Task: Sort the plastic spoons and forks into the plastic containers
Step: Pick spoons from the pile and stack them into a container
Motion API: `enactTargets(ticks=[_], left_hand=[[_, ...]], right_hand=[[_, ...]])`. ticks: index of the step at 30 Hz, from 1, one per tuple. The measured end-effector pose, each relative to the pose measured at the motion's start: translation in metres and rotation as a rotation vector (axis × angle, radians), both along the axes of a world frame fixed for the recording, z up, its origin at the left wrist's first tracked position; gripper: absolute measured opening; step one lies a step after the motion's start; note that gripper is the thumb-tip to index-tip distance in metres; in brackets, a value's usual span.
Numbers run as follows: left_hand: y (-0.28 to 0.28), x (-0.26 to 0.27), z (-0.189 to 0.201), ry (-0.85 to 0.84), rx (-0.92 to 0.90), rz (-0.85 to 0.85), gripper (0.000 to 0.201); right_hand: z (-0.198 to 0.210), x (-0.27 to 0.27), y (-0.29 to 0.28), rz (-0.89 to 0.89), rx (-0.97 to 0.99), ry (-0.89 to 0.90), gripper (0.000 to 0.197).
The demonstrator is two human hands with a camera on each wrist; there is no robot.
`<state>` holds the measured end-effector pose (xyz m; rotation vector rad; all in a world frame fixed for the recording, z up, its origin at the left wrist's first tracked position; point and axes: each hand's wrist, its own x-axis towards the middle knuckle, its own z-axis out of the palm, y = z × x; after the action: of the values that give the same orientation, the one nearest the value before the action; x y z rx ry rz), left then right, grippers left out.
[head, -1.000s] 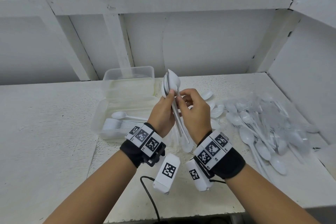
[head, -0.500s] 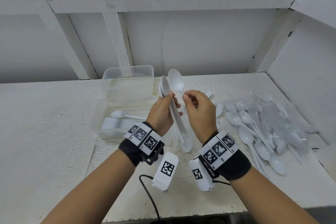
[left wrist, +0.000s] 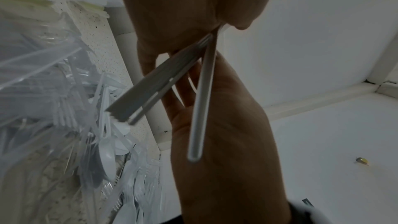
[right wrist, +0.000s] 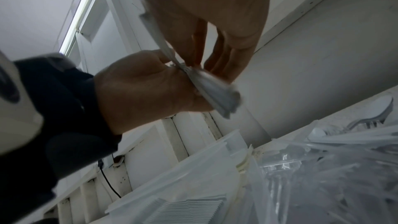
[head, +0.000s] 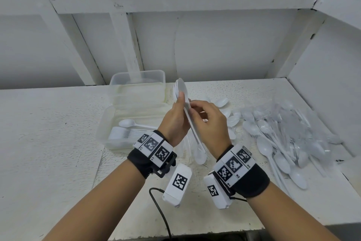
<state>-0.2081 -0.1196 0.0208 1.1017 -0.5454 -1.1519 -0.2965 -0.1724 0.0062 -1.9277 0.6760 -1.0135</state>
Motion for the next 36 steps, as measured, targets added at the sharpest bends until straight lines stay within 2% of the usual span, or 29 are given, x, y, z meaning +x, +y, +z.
enactTargets(ticks=[4,7,9,12,13,17,19,23,24,25,27,29,32,36], left_hand=[[0.002,0.001,-0.003,-0.108,0.042,0.093,0.065],[0.005,0.001,-0.004,-0.201,0.067,0.142,0.077],[0.005,0.003,-0.007,-0.247,0.094,0.192,0.076],[0.003,0.009,-0.014,-0.319,0.154,0.167,0.098],[0.003,0.01,-0.015,-0.356,0.162,0.164,0.095],[0.006,0.008,-0.008,-0.499,0.164,0.204,0.062],[0.006,0.009,-0.009,-0.515,0.174,0.225,0.06],[0.005,0.016,-0.011,-0.397,0.173,0.194,0.107],[0.006,0.017,-0.011,-0.377,0.163,0.181,0.107],[0.008,0.018,-0.01,-0.365,0.149,0.167,0.097],[0.014,0.022,-0.006,-0.323,0.111,0.183,0.065],[0.02,0.032,-0.003,-0.267,0.072,0.226,0.045],[0.025,0.044,0.004,-0.185,0.04,0.249,0.036],[0.035,0.056,0.003,-0.199,0.07,0.275,0.039]], right_hand=[[0.004,-0.001,0.0,0.086,0.103,0.061,0.018],[0.006,-0.001,0.0,0.115,0.104,0.107,0.018],[0.009,0.0,0.003,0.136,0.123,0.12,0.018],[0.014,0.001,0.01,0.175,0.201,0.116,0.013],[0.016,0.001,0.013,0.187,0.243,0.107,0.011],[0.023,0.001,0.018,0.215,0.358,0.105,0.007],[0.024,0.001,0.019,0.234,0.373,0.118,0.007],[0.021,0.002,0.018,0.253,0.363,0.177,0.014],[0.02,0.002,0.017,0.252,0.344,0.193,0.014],[0.019,0.002,0.017,0.251,0.32,0.209,0.015],[0.02,0.001,0.014,0.273,0.259,0.244,0.016],[0.02,0.001,0.013,0.322,0.202,0.289,0.015],[0.02,0.006,0.016,0.353,0.072,0.364,0.023],[0.022,0.02,0.019,0.352,-0.187,0.463,0.033]])
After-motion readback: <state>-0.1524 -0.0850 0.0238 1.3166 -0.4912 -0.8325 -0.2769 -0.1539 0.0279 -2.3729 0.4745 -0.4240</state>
